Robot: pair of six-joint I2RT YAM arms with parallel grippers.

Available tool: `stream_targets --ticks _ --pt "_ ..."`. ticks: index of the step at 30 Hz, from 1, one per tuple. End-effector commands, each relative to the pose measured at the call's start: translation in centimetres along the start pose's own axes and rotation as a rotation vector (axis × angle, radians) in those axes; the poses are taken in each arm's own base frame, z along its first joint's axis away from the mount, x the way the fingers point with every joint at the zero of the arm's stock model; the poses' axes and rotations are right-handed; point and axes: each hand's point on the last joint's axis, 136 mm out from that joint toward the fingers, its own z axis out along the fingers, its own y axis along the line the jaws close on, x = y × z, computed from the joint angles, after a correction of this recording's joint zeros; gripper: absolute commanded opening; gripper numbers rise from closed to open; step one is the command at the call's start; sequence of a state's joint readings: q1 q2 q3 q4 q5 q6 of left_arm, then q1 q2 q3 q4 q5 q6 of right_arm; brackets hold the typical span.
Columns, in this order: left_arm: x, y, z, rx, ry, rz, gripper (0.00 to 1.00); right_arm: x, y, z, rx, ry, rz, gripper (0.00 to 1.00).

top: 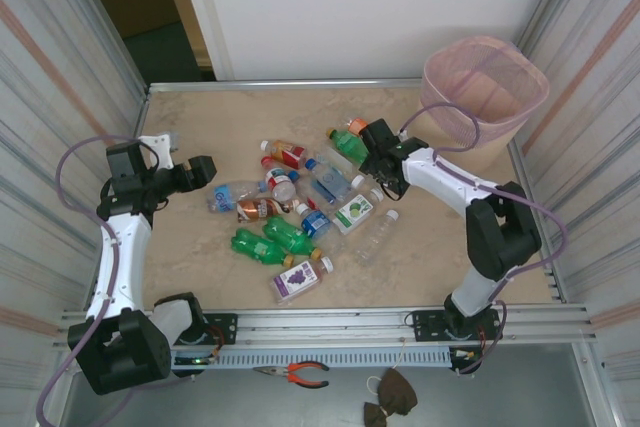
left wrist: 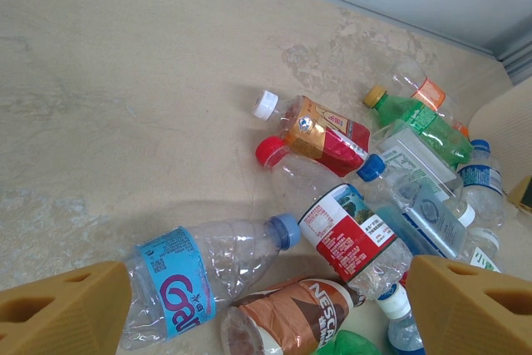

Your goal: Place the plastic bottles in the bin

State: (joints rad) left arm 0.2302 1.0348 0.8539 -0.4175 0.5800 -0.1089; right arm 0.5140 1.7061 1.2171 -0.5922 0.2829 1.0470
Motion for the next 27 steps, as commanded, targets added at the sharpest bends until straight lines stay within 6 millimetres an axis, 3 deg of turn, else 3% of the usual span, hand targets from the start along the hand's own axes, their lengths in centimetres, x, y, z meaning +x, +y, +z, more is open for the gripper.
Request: stream_targets --ticks 1,6,13,21,27 --pt "0.4 0.1 -0.1 0.003 0.003 -0.004 0.86 0.4 0.3 2.0 -0.012 0.020 0.039 0.77" --pt "0.4 0.3 0.0 0.000 0.008 -0.007 0.86 1.0 0.5 4.2 -0.012 0.051 0.039 0.77" --pt "0.5 0.3 0.1 -0.001 0.010 -0.006 0.87 1.9 -0.6 6.8 0.039 0.079 0.046 0.76" --pt "0.5 0.2 -0.2 -0.005 0.006 -0.002 0.86 1.9 -1.1 7.8 0.062 0.074 0.037 0.72" --pt "0.4 0.2 -0.2 -0.007 0.004 -0.001 0.86 1.8 -1.5 7.6 0.074 0.070 0.039 0.65"
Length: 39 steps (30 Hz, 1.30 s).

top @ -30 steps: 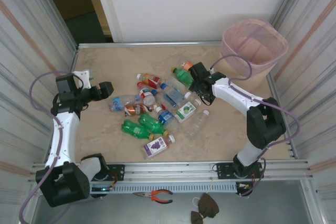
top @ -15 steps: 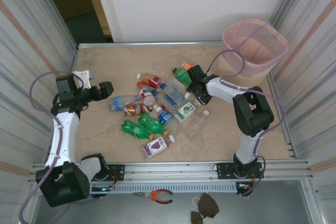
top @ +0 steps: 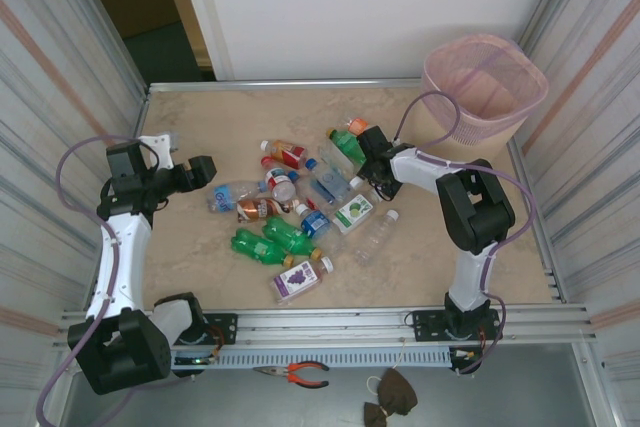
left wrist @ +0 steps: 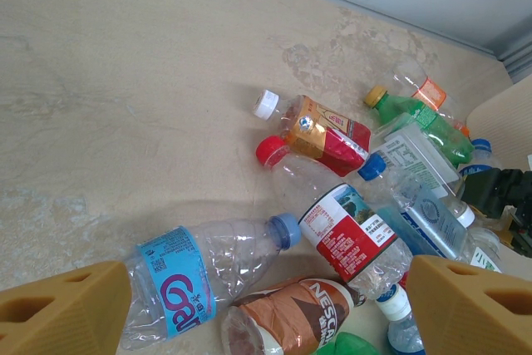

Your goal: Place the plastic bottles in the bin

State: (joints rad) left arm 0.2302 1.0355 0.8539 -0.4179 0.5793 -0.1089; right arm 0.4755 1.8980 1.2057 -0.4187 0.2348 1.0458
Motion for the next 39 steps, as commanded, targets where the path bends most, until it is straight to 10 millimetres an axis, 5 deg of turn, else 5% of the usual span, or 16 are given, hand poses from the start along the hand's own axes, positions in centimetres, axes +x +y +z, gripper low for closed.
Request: stream_targets --ticks 1,9,17,29,39 --pt "0.4 0.2 -0.3 -0.005 0.001 0.000 0.86 0.5 -1.8 0.6 0.060 0.019 0.013 0.64" --pt "0.1 0.1 -0.8 -0.023 -0.016 0.020 0.87 -0.2 -1.9 -1.4 0.060 -0.011 0.000 0.59" --pt "0.0 0.1 -1.0 -0.027 -0.023 0.026 0.87 -0.6 -1.4 -5.6 0.032 -0.043 -0.055 0.57" --pt "-0.1 -0.3 -1.5 -0.024 -0.035 0.047 0.88 -1.9 0.3 -16.5 -0.118 -0.068 -0.299 0.56" --pt "-0.1 -0.6 -1.5 -0.011 -0.036 0.049 0.88 -6.9 0.6 -25.4 -0.194 -0.178 -0.447 0.56"
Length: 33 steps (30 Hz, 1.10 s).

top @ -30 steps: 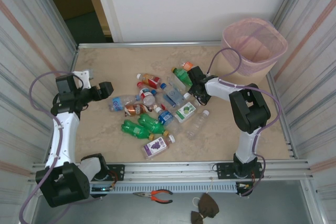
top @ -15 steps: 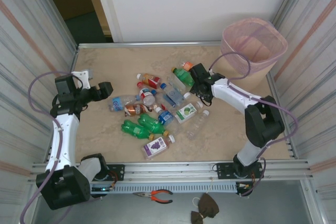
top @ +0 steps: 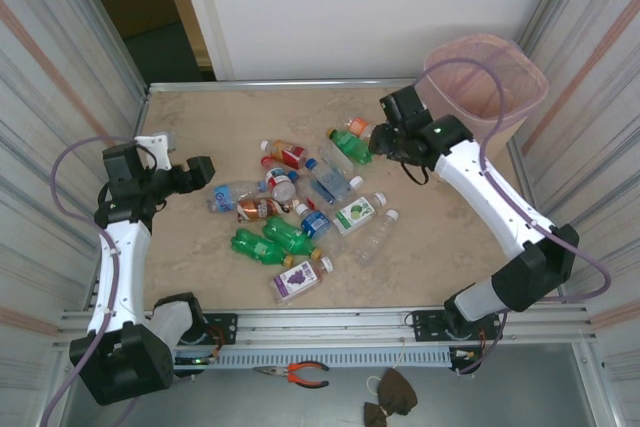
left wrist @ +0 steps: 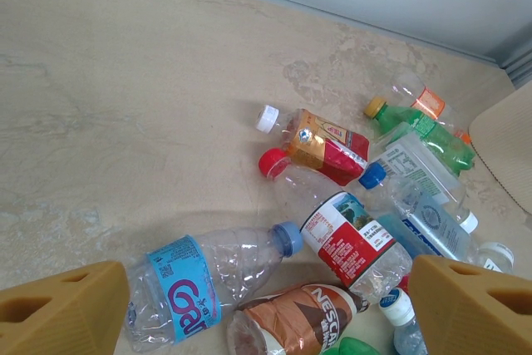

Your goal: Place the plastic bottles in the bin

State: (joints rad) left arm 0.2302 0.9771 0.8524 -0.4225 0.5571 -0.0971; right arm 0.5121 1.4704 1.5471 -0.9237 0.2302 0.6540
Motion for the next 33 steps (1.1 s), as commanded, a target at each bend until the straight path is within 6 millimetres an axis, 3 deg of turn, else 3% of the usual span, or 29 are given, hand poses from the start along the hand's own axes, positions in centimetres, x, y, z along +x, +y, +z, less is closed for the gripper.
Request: stream_targets --ticks 1,9,11,12,15,23,33 --pt "0.5 -0.1 -0.3 0.008 0.009 0.010 0.88 -1.6 -1.2 -3.1 0.001 -0.013 -0.102 0.56" --pt "0.5 -0.1 -0.3 0.008 0.006 0.015 0.88 -7.3 -2.9 -6.9 -0.041 -0.123 -0.105 0.57" --pt "0.4 -0.1 -0.3 0.008 0.003 0.015 0.88 -8.7 -4.5 -7.2 -0.015 -0.150 -0.077 0.57" --pt "0.4 -0.1 -0.3 0.009 0.003 0.012 0.88 -10.1 -4.8 -8.3 -0.029 -0.191 -0.069 0.57" --pt "0.4 0.0 -0.3 0.012 0.003 0.009 0.88 -12.1 -6.9 -8.1 0.003 -0.220 -0.045 0.58" --pt "0.4 -0.1 -0.2 0.022 0.000 0.008 0.88 -15.7 -13.0 -4.4 0.139 -0.181 -0.045 0.58" --pt "0.3 0.1 -0.3 0.018 0.001 0.004 0.88 -16.1 -17.6 3.0 0.280 0.036 -0.131 0.60"
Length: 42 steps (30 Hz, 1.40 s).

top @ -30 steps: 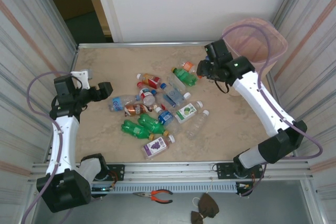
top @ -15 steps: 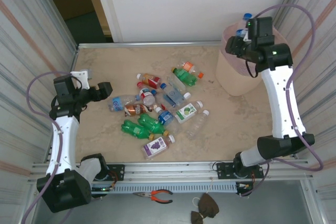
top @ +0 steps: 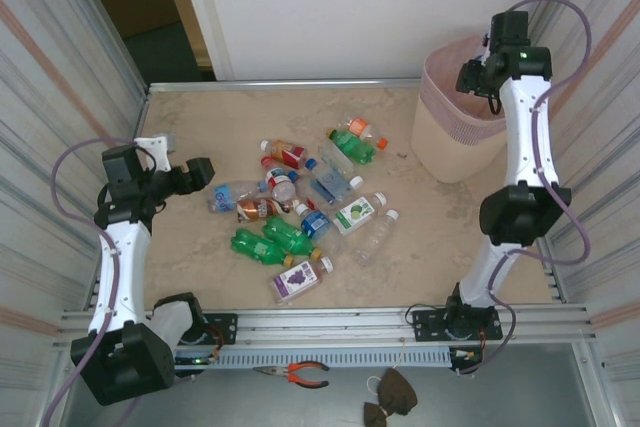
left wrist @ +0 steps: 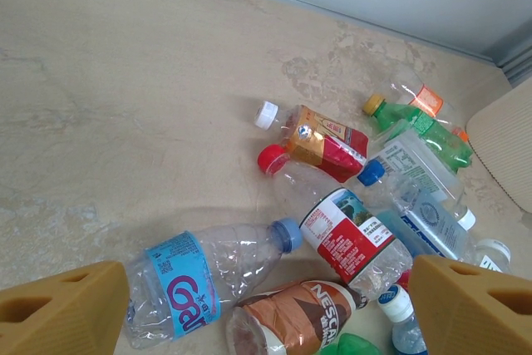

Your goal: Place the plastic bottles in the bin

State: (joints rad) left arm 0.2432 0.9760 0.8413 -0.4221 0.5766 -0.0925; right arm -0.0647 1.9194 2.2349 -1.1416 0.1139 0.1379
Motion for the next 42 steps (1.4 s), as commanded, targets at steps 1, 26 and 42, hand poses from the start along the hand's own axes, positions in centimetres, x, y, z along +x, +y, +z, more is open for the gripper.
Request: stream_targets --ticks 1,26,42 --pt "0.0 0.0 -0.3 0.008 -0.003 0.009 0.88 1.3 -0.8 1.1 0.047 0.098 -0.093 0.60" --pt "0.3 0.3 0.5 0.024 0.025 -0.026 0.86 12.7 -3.5 15.9 0.122 0.590 -0.094 0.66" --pt "1.2 0.0 1.4 0.031 0.087 -0.045 0.83 9.6 -2.4 10.9 0.082 0.469 -0.057 0.90"
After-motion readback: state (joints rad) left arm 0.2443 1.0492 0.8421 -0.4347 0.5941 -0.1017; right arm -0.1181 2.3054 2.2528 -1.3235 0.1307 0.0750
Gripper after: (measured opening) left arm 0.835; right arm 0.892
